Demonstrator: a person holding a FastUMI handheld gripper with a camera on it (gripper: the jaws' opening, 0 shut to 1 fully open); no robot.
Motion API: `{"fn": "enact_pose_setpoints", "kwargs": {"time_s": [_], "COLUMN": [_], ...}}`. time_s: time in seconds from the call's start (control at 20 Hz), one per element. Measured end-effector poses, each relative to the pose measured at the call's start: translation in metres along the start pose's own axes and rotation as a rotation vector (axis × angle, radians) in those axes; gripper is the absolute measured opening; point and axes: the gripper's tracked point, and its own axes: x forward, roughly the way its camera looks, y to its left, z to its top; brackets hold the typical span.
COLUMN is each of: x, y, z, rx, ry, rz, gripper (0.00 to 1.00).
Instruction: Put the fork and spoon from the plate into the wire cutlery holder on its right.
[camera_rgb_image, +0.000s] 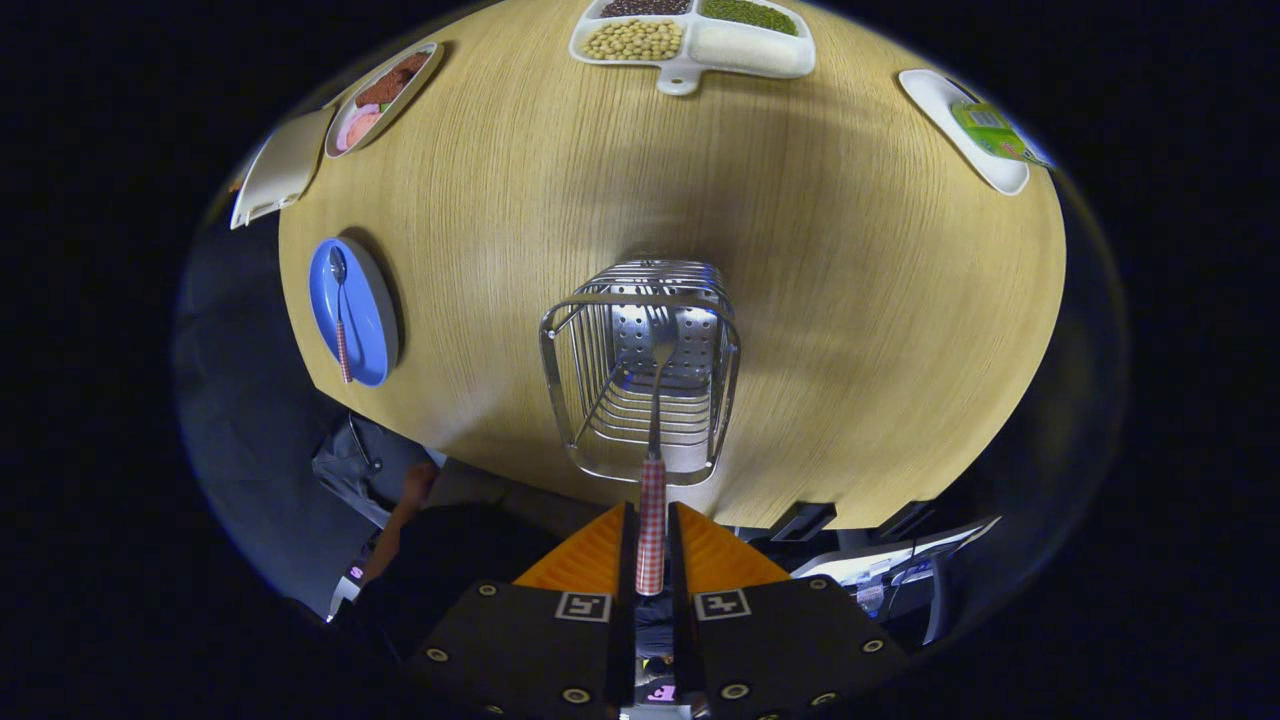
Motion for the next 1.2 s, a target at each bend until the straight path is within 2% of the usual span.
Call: {"fn": "enact_pose_setpoints", "kwargs": {"time_s": [0.2,0.45,0.55,0.65,0.8,0.85,0.9,0.95,1.05,1.2], "x": [-0.014,-0.043,-0.052,-0.063,-0.088,-0.096,-0.106,-0.115,-0.13,-0.153], "y": [0.0,0.016,0.018,0.018,0.033,0.04,0.047,0.054,0.059,0.075], "z": [0.006,0.011,0.016,0.017,0.02,0.021,0.021,0.023,0.024,0.026], "rx": [-0.007,-0.042,-0.046,-0.036,-0.019,-0.017,-0.005,0.006,0.049,0.102], "ry": [-0.072,-0.266,-0.383,-0.502,-0.691,-0.76,-0.825,-0.888,-1.003,-1.166], "rz": [0.006,0.031,0.003,-0.031,-0.03,-0.023,-0.016,-0.011,-0.027,-0.022], "gripper": [0.24,0.4,0.52,0.56,0.59,0.64,0.69,0.8,0.91,0.95]}}
